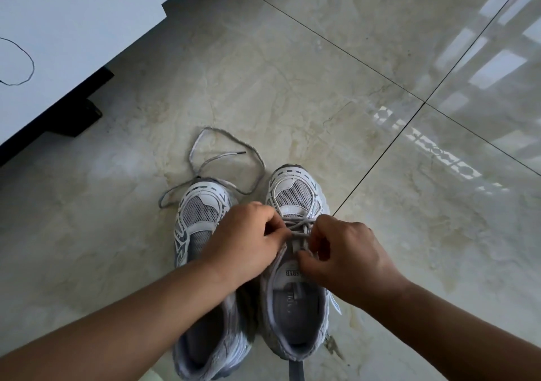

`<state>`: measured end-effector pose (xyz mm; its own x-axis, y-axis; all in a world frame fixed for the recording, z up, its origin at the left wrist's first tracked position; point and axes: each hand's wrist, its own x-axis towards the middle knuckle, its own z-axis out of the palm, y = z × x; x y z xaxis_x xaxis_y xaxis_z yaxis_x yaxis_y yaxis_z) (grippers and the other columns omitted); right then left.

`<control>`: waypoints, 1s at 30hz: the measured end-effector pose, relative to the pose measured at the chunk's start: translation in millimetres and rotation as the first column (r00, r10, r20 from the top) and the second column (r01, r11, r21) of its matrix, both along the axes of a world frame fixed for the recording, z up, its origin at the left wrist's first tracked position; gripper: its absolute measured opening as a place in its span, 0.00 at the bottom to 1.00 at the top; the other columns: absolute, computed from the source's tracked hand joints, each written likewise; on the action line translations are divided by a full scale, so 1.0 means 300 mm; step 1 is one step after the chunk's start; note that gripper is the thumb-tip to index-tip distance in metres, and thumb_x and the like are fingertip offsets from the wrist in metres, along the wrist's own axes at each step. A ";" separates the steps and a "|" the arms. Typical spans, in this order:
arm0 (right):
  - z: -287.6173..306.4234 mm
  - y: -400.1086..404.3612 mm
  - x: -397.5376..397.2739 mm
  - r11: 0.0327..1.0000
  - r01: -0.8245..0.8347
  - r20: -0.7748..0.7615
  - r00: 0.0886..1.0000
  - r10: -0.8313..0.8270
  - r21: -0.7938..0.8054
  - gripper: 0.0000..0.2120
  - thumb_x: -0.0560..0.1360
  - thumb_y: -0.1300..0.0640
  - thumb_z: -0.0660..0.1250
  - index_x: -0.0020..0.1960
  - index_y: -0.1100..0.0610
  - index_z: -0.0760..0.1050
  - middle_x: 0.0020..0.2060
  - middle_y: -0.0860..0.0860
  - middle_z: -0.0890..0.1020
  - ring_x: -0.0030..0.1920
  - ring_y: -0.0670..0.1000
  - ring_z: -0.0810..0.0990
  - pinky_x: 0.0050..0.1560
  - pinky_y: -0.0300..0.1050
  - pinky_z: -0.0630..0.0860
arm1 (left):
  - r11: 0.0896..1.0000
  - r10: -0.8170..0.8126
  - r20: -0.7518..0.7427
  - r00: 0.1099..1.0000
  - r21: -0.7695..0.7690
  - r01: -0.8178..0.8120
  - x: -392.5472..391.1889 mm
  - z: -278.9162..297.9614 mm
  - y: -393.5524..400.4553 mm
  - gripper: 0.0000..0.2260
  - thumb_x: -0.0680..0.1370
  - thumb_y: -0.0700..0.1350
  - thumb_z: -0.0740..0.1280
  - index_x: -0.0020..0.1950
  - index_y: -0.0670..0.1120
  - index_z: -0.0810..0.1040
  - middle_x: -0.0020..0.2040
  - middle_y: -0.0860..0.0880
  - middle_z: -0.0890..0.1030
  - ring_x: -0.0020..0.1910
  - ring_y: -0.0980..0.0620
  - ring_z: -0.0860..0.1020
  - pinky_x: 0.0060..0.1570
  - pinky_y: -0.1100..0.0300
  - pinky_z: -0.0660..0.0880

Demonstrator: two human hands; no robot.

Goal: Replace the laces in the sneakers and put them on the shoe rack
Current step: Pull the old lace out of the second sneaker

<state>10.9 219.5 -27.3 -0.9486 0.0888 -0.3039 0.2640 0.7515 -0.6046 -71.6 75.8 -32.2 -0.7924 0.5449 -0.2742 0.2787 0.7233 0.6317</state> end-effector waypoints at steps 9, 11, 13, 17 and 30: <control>0.020 -0.015 -0.016 0.999 0.021 0.077 0.997 -0.025 0.040 0.14 0.72 0.54 0.63 0.32 0.51 0.60 0.28 0.47 0.68 0.28 0.46 0.64 0.27 0.37 0.57 | 0.952 -0.306 -0.334 0.892 -0.121 0.281 -0.036 -0.048 -0.041 0.15 0.77 0.54 0.55 0.42 0.45 0.74 0.37 0.48 0.75 0.30 0.46 0.77 0.25 0.58 0.72; 0.020 -0.015 -0.008 0.999 0.039 0.091 0.995 -0.042 0.031 0.14 0.72 0.53 0.63 0.33 0.50 0.60 0.28 0.47 0.68 0.29 0.46 0.65 0.27 0.37 0.58 | 0.970 -0.239 -0.319 0.917 -0.117 0.212 -0.022 -0.025 -0.032 0.13 0.76 0.55 0.60 0.41 0.47 0.75 0.37 0.51 0.76 0.32 0.49 0.77 0.28 0.61 0.69; 0.018 -0.017 0.002 0.998 0.065 0.082 0.994 -0.067 0.023 0.12 0.72 0.53 0.63 0.34 0.51 0.61 0.29 0.47 0.69 0.29 0.46 0.66 0.28 0.37 0.59 | 0.993 -0.073 -0.200 0.977 -0.110 0.051 -0.004 0.002 -0.027 0.12 0.74 0.58 0.65 0.40 0.50 0.76 0.37 0.55 0.76 0.35 0.54 0.76 0.34 0.61 0.71; 0.010 -0.030 0.008 0.997 0.072 0.057 0.996 -0.073 0.032 0.09 0.71 0.53 0.64 0.36 0.52 0.65 0.29 0.47 0.71 0.30 0.47 0.68 0.28 0.37 0.60 | 0.989 0.139 0.066 0.988 -0.052 -0.135 0.021 -0.008 -0.018 0.10 0.72 0.52 0.70 0.33 0.51 0.75 0.29 0.56 0.76 0.28 0.60 0.72 0.30 0.66 0.66; 0.008 -0.040 0.015 0.993 0.102 0.047 0.993 -0.105 0.066 0.07 0.72 0.52 0.62 0.39 0.53 0.67 0.31 0.47 0.71 0.33 0.48 0.70 0.30 0.39 0.63 | 0.988 0.145 -0.067 0.987 -0.036 -0.148 0.030 -0.022 0.010 0.07 0.74 0.44 0.68 0.37 0.43 0.75 0.33 0.50 0.76 0.33 0.50 0.74 0.33 0.58 0.68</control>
<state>15.4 207.5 -24.8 -0.9169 0.2062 -0.3418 0.3712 0.7552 -0.5402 -62.7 78.9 -38.7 -0.8795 0.4109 -0.2401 0.2064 0.7839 0.5855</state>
